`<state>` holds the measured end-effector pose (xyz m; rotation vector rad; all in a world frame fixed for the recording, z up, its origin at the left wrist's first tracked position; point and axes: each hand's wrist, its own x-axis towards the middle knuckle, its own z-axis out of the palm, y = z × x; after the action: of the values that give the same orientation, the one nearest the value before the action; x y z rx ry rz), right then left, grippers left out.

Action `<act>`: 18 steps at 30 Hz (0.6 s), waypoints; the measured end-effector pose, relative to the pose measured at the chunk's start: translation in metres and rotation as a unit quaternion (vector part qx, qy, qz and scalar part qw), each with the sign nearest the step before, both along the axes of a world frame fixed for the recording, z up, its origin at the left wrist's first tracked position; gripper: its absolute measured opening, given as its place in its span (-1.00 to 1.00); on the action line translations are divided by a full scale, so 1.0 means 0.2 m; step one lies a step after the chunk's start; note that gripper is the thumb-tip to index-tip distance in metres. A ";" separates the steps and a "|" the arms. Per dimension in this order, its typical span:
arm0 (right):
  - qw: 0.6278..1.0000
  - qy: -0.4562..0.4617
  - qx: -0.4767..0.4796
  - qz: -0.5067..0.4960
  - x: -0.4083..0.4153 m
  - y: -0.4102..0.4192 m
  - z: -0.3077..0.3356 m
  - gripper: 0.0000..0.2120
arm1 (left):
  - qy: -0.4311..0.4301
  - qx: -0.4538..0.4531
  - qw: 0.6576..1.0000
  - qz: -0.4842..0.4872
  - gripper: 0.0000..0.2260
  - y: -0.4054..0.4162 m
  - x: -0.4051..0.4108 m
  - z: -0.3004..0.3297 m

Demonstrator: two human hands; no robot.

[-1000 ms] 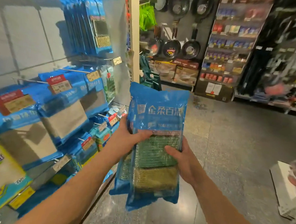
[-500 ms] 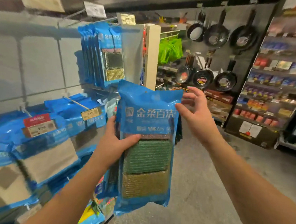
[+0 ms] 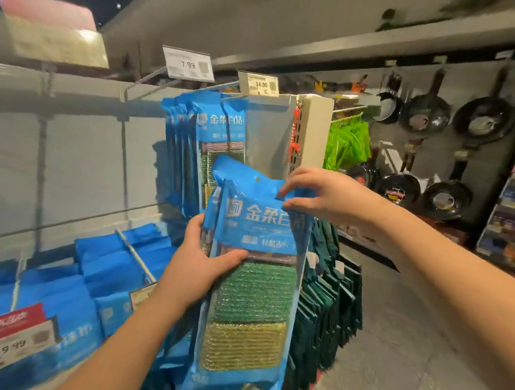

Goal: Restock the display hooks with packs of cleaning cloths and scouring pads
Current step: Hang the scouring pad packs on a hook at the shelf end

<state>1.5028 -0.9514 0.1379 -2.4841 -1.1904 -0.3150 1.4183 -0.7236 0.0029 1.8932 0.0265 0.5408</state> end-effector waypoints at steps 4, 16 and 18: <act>0.999 0.002 0.043 0.016 0.27 0.10 0.03 -0.86 | -0.013 0.027 0.999 0.010 -0.06 0.12 0.23 0.07; 0.981 -0.174 0.076 0.022 0.86 0.38 0.35 -0.77 | 0.035 0.012 0.992 0.124 -0.51 0.36 0.51 0.11; 0.980 -0.186 0.067 0.030 0.91 0.40 0.39 -0.76 | 0.045 0.016 0.989 0.140 -0.61 0.37 0.52 0.11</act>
<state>1.6839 -0.8706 0.2160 -2.3304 -1.3316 -0.8432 1.5226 -0.6503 0.0252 1.9563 0.3486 0.6472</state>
